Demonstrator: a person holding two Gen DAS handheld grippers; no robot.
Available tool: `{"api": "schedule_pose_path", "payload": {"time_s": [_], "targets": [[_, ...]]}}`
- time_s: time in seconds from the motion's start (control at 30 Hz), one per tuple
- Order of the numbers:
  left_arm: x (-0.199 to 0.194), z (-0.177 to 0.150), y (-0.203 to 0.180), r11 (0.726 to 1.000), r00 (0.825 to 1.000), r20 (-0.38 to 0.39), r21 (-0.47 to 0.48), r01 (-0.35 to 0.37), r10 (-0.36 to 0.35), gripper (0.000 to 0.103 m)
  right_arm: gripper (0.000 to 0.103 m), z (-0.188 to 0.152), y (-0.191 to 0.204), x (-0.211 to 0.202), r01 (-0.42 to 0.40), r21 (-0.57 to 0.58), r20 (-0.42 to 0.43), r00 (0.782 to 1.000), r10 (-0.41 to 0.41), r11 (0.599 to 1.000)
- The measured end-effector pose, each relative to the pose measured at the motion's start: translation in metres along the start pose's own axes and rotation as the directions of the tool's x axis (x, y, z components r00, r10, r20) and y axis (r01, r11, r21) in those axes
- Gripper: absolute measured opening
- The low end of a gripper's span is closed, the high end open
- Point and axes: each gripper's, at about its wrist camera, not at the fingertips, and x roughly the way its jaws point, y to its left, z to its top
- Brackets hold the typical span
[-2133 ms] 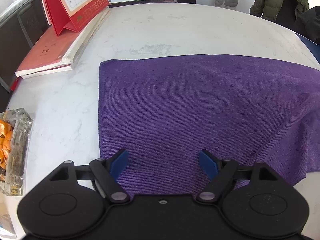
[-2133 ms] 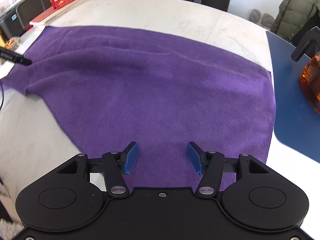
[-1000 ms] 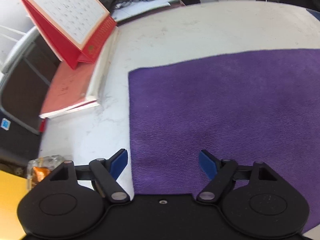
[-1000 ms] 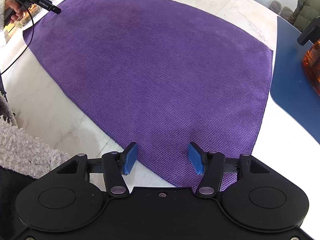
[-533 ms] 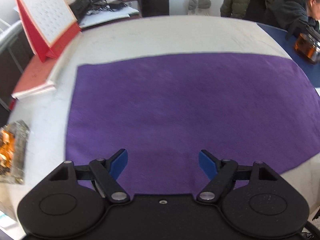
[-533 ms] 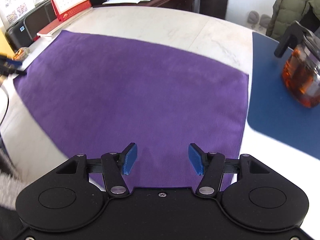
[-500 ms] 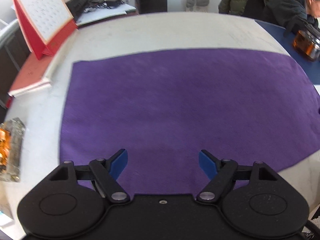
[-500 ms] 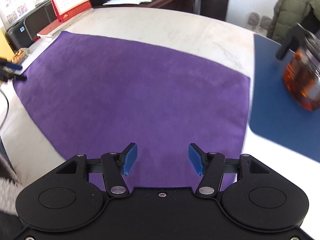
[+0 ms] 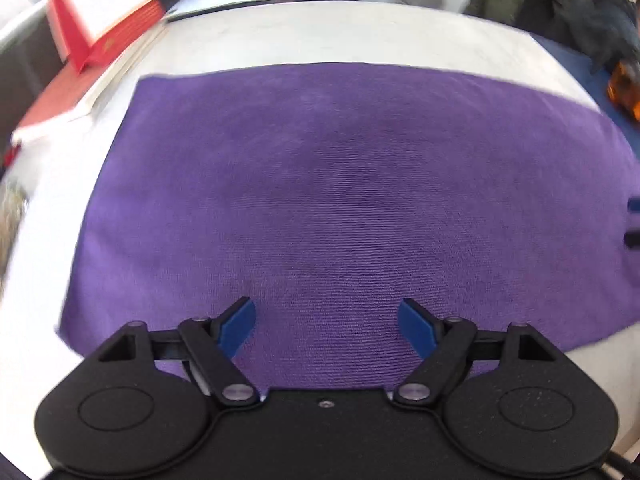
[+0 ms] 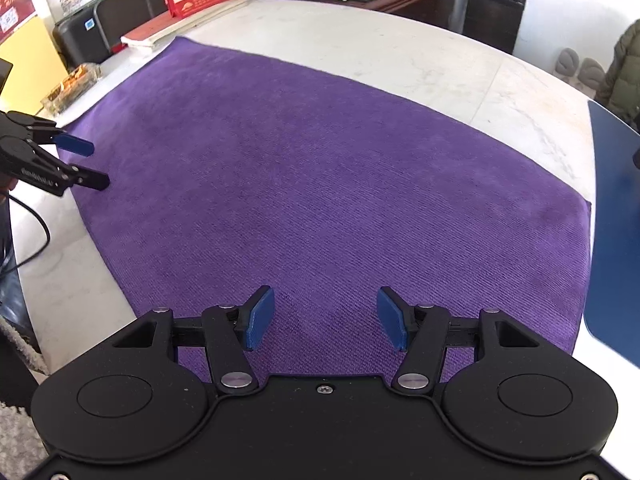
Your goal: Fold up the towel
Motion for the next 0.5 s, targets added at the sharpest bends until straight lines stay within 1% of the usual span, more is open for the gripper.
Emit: {"api": "schedule_pose_path", "payload": {"time_s": [0.13,0.27,0.5], "targets": [[0.000,-0.004,-0.002,1.000,1.000,0.006,-0.015,-0.006,0.006,0.079,0.058,-0.001,0.002,0.007,0.000,-0.044,-0.027,1.000,-0.001,0.999],[0.001,-0.003,-0.005,0.999,1.000,-0.010,-0.035,-0.017,0.016,0.080,0.059,-0.003,0.007,0.004,0.001,-0.079,-0.041,0.999,-0.004,0.997],[-0.009,-0.007,-0.013,0.999,0.999,-0.041,-0.047,-0.021,0.019,0.081,0.059,-0.005,0.010,0.004,0.006,-0.088,-0.056,0.998,-0.011,0.996]]}}
